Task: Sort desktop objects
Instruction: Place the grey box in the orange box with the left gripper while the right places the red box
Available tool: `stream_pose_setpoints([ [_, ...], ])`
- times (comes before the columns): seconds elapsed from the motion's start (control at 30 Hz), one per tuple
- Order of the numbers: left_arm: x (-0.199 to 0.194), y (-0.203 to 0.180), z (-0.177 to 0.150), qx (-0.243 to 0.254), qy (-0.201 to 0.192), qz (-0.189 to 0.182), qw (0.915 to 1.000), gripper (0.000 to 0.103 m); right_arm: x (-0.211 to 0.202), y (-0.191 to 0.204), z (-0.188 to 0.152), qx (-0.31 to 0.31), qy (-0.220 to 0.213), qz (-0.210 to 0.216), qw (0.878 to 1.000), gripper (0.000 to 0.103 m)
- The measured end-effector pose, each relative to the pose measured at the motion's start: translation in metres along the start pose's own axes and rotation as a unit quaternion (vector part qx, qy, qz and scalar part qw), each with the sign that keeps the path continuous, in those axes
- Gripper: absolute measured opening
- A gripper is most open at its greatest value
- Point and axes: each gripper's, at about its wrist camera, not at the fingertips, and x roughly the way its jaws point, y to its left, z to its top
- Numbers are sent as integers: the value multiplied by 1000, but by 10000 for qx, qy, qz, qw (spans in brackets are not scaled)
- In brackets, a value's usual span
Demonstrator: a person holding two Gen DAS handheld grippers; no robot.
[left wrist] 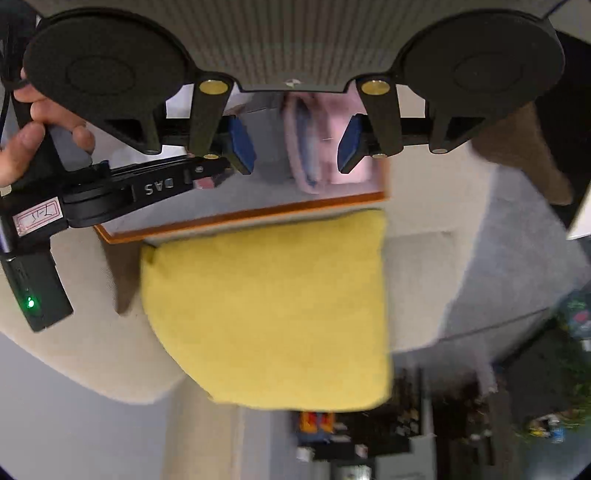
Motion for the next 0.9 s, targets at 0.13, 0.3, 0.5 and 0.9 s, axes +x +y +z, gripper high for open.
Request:
stream_pose_setpoints([
  [0.13,-14,24,-15,-444,-241,253,9984,59,5,14,0,-214,-51,-95,9997,26],
  [0.3,-5,51,-32,-1084,-159,243,9937,59,9,25,-2,-445,-96,164,9988,32],
  [0.5,8,66,-47,-1567,-94,-92,9876,59,1,36,-10,-1074,-271,265,9935,45],
  [0.9,20,73,-63,-1733,216,-580,9829,33,30,68,-41,-3051,212,-545,9505,53],
])
